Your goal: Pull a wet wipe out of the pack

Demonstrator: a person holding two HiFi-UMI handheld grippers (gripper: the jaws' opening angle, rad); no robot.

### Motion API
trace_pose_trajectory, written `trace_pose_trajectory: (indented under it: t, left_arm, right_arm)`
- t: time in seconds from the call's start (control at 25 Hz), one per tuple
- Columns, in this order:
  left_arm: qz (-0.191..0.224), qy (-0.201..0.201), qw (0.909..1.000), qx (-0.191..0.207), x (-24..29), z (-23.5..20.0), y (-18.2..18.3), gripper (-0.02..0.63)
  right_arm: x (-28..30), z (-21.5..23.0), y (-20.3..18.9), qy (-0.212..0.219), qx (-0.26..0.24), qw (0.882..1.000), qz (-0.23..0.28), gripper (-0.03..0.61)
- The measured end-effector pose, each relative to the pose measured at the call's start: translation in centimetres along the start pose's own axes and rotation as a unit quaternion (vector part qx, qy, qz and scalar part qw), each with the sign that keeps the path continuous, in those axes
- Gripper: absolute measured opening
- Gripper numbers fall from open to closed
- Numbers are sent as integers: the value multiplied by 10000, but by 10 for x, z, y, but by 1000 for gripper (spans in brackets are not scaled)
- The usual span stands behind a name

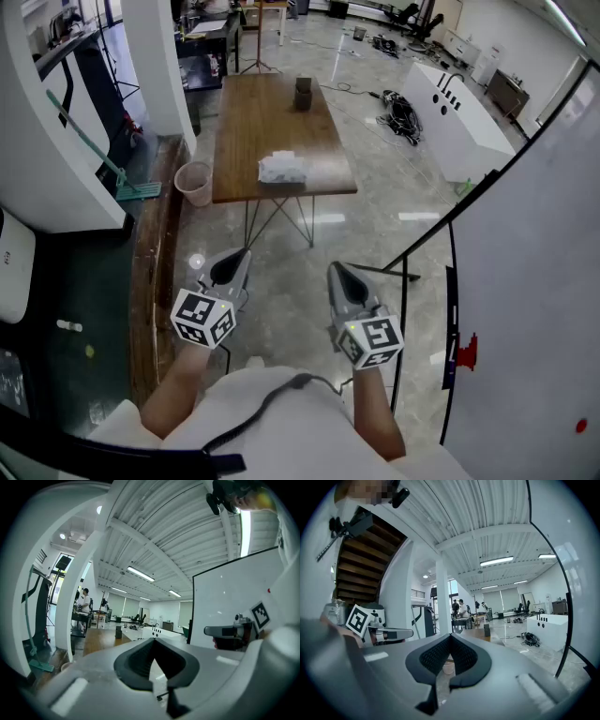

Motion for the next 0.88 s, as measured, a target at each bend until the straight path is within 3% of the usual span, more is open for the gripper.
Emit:
trace_pose_trajectory:
  t: [0.36,0.88]
  left_arm:
    - [15,-157,9997,192,5,-7,6,4]
    - [48,-281,9996,91,-5,-19,0,5]
  right_arm:
    - [10,-2,7,-51,-4,10000,58,8]
    - [9,-7,0,-222,356,9990,156,8]
Point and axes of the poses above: the fingertips, and each gripper's own axes: x forward along the fingers, z to its right, y out of its top, the point moved 5 cm from there along -x, backward along the fingers, and after that the axes turned 6 degrees about -y, right-handed, at the moved point
